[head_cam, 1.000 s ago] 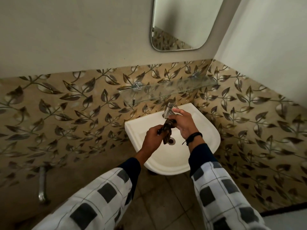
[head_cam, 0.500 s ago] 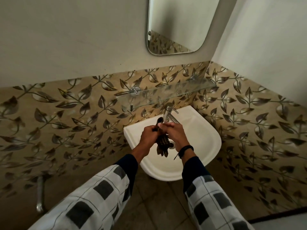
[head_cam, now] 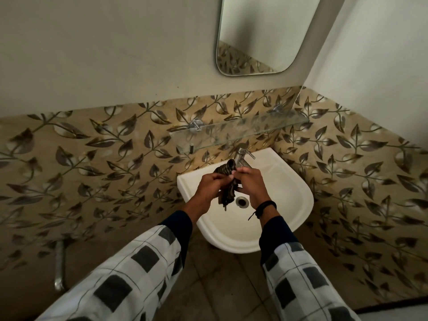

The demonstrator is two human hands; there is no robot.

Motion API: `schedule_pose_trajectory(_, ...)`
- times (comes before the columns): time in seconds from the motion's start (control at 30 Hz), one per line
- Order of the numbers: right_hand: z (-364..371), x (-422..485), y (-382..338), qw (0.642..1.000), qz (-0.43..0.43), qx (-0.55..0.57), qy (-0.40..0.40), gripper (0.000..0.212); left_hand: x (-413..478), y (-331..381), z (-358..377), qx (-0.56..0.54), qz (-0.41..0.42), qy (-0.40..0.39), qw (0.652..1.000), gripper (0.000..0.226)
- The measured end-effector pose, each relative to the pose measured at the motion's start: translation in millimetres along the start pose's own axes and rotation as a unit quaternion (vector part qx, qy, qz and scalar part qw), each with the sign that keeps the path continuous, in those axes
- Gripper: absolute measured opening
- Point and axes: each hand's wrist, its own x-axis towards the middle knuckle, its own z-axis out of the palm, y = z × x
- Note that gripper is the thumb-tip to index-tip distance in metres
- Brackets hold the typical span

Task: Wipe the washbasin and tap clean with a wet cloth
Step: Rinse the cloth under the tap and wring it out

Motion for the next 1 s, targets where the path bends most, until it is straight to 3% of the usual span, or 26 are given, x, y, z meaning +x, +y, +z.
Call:
schedule_pose_trajectory(0.13, -1.5, 4.2, -0.3, 0.998, -0.036, -0.05, -0.018, 0.019, 0.4, 1.1, -7.0, 0.047, 0.006, 0.014, 0.999, 0.029)
schedule_pose_trajectory(0.23, -0.7, 13.0, -0.3, 0.986, -0.08, -0.149, 0.006, 0.017, -1.5, 2.1, -9.6, 0.048, -0.001, 0.017, 0.999, 0.006)
schedule_pose_trajectory(0.53, -24.1, 30.4, 3.5, 0.94, -0.123, -0.309, 0.069, 0.025, 7.0, 2.6, -18.2, 0.033, -0.03, 0.063, 0.997, 0.025)
schedule_pose_trajectory(0.73, -0.8, 19.3, 19.8, 0.942, -0.12, -0.298, 0.101, 0.018, 10.4, 3.0, -8.8, 0.025, -0.071, 0.081, 0.994, 0.022)
schedule_pose_trajectory(1.0, 10.8, 13.6, 29.0, 0.953, -0.101, -0.285, 0.02, 0.028, 7.8, 7.1, -3.5, 0.07, -0.092, 0.08, 0.99, 0.017)
